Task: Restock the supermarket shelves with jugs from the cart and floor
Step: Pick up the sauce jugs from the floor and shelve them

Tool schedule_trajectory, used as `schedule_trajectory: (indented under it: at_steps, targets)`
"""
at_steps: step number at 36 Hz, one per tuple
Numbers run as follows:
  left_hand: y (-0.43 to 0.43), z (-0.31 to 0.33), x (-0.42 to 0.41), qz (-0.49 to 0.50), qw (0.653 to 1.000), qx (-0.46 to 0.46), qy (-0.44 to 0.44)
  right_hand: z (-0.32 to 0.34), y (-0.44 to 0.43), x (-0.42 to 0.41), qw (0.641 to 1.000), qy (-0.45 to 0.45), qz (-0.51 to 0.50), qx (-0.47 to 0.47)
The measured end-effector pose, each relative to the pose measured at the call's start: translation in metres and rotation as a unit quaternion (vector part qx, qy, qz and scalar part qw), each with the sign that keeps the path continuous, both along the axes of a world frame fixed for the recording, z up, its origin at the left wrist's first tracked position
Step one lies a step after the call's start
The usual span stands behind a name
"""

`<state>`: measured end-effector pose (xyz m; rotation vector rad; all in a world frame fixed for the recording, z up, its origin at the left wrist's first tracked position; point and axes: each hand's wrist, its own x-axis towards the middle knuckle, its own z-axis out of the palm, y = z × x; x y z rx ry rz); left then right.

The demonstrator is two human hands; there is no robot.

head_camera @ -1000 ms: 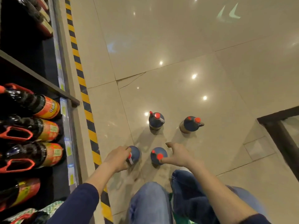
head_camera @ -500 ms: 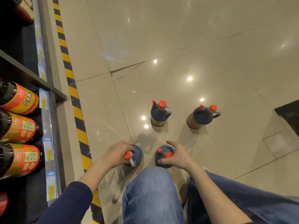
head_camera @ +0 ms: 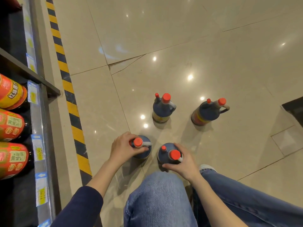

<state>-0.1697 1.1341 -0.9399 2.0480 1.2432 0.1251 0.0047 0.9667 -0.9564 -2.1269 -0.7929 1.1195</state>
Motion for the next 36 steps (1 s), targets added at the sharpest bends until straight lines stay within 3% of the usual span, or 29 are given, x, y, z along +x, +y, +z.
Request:
schedule_trajectory:
  at_steps: [4,9,15,24,29,36]
  targets:
    - [-0.016,-0.019,-0.004,0.026,0.999,0.011,-0.038,-0.009,0.001,-0.004,0.997,0.003,-0.054,0.05]
    - [-0.027,-0.037,-0.011,0.094,0.985,-0.031,-0.145,-0.021,-0.011,-0.016,0.989,0.035,-0.121,0.083]
    - [-0.034,-0.053,-0.003,0.111,0.977,-0.111,-0.146,-0.029,-0.01,-0.015,0.988,0.055,-0.116,0.086]
    - [-0.032,-0.047,0.017,0.233,0.956,-0.078,-0.161,-0.035,0.007,-0.007,0.985,0.071,-0.126,0.096]
    - [-0.013,-0.042,0.029,0.374,0.907,-0.13,-0.142,-0.031,0.026,-0.003,0.975,0.107,-0.168,0.102]
    - [0.0,-0.041,0.027,0.545,0.793,-0.183,-0.201,-0.03,0.036,0.006,0.961,0.163,-0.212,0.075]
